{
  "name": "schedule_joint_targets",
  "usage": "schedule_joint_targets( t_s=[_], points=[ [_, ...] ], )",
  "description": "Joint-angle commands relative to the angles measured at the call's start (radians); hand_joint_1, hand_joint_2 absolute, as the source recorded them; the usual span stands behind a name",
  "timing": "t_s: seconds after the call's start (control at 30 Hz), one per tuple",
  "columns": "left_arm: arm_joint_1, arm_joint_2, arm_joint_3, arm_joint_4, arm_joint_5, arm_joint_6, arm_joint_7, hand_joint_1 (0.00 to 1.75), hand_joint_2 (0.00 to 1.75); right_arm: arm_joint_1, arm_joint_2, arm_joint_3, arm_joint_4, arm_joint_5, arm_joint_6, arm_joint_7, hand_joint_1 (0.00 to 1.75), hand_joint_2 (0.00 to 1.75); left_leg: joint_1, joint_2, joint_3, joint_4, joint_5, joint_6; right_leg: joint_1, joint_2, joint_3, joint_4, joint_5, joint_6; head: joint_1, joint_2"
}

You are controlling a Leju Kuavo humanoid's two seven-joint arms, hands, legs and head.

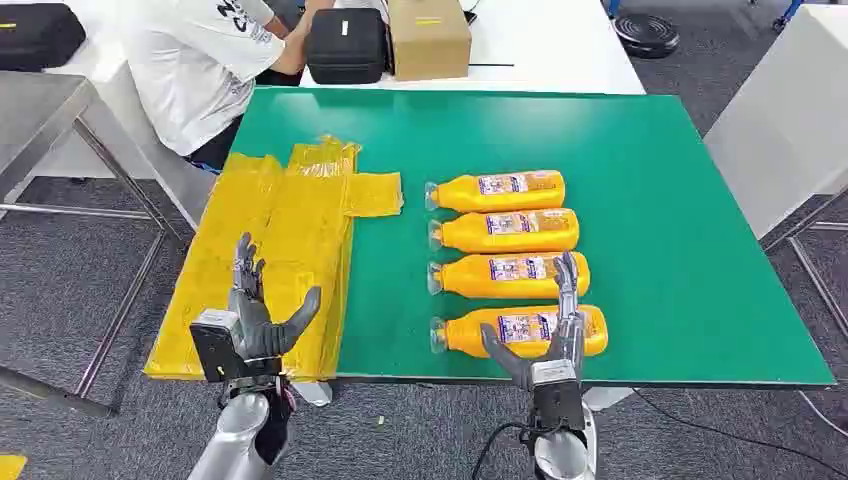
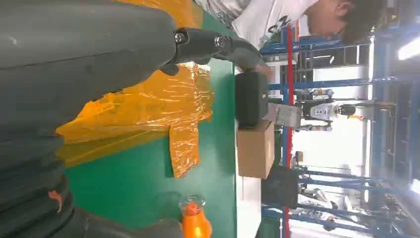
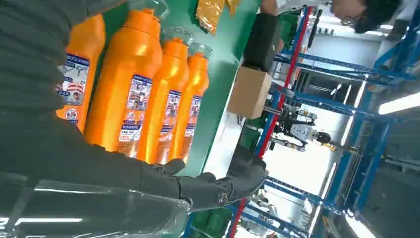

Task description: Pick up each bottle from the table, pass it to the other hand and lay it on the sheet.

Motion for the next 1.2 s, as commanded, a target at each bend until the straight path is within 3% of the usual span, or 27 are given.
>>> schedule_joint_targets(
  t_s=[0.03,1.03,1.2],
  points=[
    [-0.017,0.023,0.02,0.066,0.003,-0.011,0.001,0.0,1.75,-0.012,-0.009,-0.011,0.054,0.036,-0.007,-0.001,0.0,1.75,0.001,0.001,0.008,-0.001,-0.003,-0.002,0.002,0.001,0.008,-0.001,-0.003,-0.002,0.0,0.0],
    [0.022,0.025,0.034,0.024,-0.013,-0.013,0.003,0.0,1.75,0.008,-0.027,-0.021,0.029,0.128,-0.012,0.022,0.0,1.75,0.001,0.001,0.007,-0.001,-0.003,-0.002,0.002,0.0,0.007,-0.001,-0.003,-0.002,0.0,0.0],
    [0.005,0.024,0.028,0.042,-0.013,-0.023,0.003,0.0,1.75,0.02,-0.058,-0.01,0.018,0.304,-0.022,0.128,0.0,1.75,0.001,0.001,0.007,-0.001,-0.003,-0.002,0.002,0.0,0.007,-0.001,-0.003,-0.002,0.0,0.0]
  ],
)
